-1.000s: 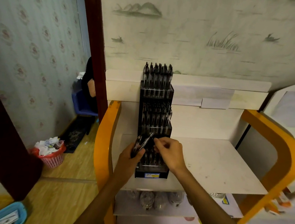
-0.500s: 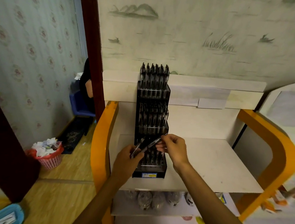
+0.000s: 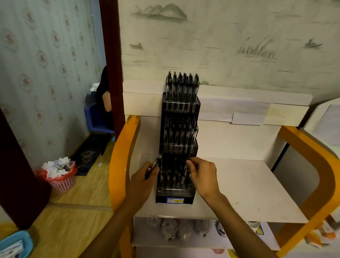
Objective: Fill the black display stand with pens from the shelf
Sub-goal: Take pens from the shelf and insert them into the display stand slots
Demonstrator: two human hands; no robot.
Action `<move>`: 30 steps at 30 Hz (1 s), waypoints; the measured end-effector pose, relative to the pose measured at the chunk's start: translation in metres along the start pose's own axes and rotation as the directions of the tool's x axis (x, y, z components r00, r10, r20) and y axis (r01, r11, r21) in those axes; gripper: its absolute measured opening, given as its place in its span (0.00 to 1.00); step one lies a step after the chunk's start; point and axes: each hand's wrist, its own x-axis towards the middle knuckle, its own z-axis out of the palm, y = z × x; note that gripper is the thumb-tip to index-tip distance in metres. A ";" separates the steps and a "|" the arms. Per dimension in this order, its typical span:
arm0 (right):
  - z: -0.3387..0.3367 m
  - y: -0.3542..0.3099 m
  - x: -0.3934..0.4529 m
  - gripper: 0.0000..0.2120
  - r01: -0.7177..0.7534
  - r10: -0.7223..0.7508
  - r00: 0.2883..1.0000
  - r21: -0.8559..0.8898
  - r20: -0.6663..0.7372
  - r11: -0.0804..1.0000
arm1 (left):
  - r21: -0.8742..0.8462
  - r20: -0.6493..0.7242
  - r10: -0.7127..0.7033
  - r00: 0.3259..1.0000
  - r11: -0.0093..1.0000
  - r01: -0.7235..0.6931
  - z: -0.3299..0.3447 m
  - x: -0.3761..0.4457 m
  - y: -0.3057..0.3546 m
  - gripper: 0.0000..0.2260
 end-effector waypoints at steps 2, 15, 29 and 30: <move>0.004 0.002 -0.003 0.11 0.002 -0.002 1.000 0.005 0.015 1.000 | -0.012 -0.002 -0.008 1.000 1.000 0.008 -0.001 -0.001 -0.001 0.11; 0.028 0.018 -0.018 0.15 -0.123 0.139 0.972 -0.094 0.187 0.988 | -0.054 0.100 -0.022 0.995 0.998 0.027 0.002 -0.001 0.005 0.09; -0.001 -0.010 -0.009 0.08 -0.387 0.257 0.922 0.677 0.289 0.626 | 0.217 0.231 -0.008 0.973 0.975 -0.043 0.018 0.004 0.018 0.05; -0.002 -0.011 -0.009 0.09 -0.380 0.255 0.925 0.682 0.282 0.625 | 0.220 0.239 -0.001 0.971 0.974 -0.054 0.020 0.004 0.020 0.05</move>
